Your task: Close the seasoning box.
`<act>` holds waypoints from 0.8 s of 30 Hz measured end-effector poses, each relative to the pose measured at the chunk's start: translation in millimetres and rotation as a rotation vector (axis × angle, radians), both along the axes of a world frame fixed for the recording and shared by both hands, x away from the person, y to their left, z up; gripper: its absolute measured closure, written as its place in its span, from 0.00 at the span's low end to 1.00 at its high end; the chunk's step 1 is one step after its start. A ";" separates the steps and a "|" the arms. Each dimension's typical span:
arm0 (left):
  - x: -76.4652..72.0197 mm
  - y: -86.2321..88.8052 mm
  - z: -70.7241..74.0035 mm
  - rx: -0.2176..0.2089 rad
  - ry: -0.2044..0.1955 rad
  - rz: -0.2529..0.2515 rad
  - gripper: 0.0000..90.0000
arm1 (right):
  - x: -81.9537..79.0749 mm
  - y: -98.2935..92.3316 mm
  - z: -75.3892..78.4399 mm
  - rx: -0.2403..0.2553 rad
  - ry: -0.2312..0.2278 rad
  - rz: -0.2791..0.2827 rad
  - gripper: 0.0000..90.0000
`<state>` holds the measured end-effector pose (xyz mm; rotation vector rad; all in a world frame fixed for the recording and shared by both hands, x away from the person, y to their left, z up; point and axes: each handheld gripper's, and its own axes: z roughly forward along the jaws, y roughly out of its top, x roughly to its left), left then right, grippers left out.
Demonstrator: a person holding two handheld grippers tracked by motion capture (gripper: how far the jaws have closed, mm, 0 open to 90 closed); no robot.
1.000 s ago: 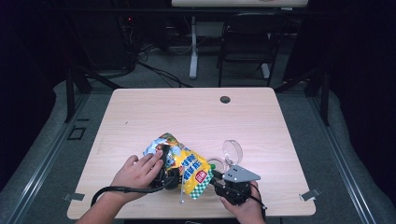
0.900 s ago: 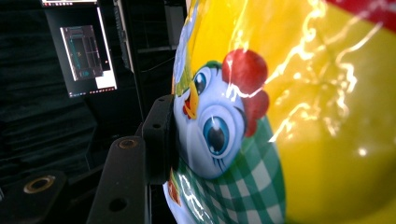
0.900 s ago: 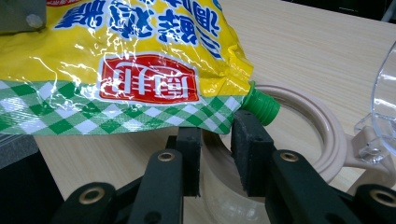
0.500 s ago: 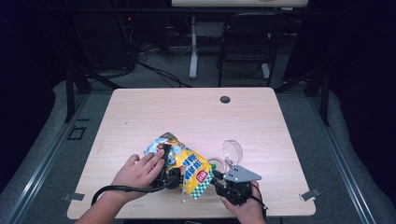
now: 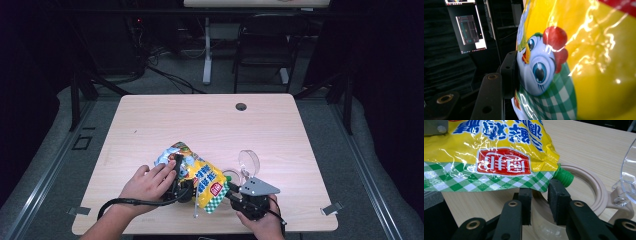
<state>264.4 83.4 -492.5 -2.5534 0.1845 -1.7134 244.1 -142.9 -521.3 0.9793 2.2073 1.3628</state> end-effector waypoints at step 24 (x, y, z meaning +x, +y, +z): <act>-1.2 -3.1 3.9 0.026 -0.035 -0.023 0.61 | -2.5 -0.6 1.7 0.000 -0.002 -0.011 0.82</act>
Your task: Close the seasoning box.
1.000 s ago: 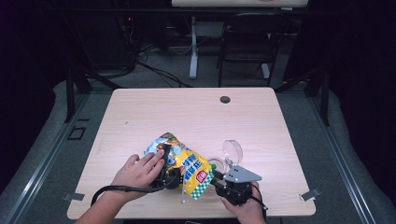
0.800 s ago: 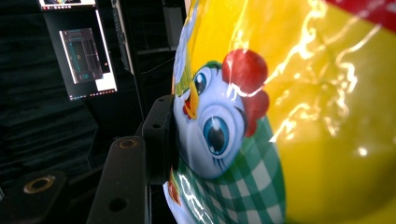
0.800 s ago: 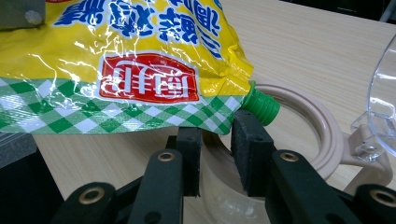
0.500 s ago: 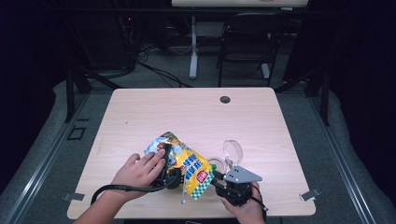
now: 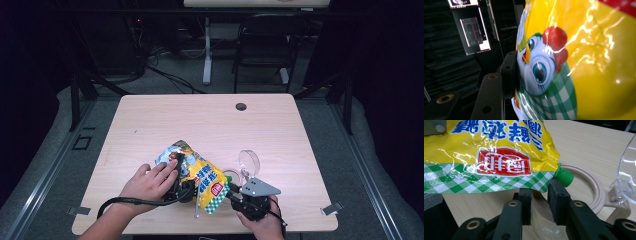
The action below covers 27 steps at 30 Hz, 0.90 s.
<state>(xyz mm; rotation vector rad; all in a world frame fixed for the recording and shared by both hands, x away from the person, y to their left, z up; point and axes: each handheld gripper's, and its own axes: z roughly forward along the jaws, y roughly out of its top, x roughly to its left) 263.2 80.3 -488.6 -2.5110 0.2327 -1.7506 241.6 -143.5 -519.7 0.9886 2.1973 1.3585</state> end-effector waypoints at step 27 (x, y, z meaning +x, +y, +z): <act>-4.2 -4.4 3.2 0.059 -0.044 -0.007 0.61 | -0.9 -0.2 0.1 0.006 0.002 -0.003 0.82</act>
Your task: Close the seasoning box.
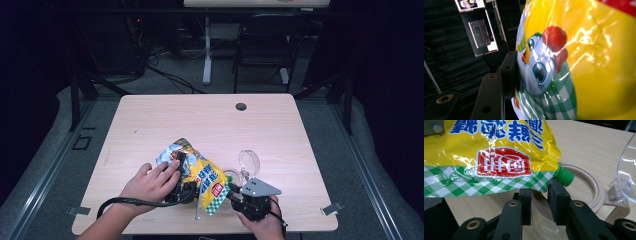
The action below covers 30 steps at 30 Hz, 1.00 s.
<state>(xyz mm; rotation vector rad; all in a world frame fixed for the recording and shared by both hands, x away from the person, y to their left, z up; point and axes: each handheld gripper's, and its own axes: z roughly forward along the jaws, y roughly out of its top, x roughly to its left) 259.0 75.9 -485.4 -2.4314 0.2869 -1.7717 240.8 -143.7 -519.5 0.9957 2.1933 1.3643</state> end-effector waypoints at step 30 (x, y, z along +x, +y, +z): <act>-0.2 -3.7 5.8 0.029 0.015 0.001 0.61 | 0.7 -0.4 0.0 -0.005 0.003 -0.011 0.83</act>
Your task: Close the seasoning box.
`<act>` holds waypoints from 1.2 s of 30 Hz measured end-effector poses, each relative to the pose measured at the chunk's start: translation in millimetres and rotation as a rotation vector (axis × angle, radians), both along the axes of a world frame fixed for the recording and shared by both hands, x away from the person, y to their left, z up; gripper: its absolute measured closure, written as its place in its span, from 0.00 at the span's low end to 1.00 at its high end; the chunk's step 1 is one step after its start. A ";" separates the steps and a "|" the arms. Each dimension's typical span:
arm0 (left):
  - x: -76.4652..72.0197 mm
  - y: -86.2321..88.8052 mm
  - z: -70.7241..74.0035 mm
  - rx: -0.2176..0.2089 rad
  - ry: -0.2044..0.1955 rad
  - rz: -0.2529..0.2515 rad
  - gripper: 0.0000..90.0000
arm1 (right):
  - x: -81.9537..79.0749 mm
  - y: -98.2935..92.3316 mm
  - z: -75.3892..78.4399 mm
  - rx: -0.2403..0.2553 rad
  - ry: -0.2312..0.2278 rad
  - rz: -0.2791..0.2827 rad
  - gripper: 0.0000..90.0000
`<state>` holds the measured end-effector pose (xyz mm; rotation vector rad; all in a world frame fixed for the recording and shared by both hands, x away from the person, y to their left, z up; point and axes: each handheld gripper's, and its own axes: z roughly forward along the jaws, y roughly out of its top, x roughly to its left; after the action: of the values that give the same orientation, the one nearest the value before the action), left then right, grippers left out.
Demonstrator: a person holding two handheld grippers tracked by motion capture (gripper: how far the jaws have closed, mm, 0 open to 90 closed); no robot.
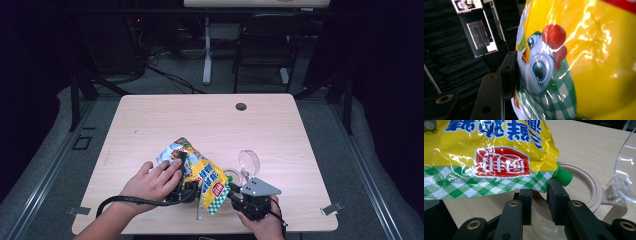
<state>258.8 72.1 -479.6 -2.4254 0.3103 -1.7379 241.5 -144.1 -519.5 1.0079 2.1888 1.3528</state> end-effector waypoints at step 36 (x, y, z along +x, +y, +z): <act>-1.6 -0.9 6.2 0.008 0.005 -0.002 0.62 | 1.0 -2.1 1.4 0.026 0.015 -0.020 0.95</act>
<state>257.2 71.3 -473.4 -2.4249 0.3197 -1.7288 242.5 -146.2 -518.1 1.0494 2.1719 1.3725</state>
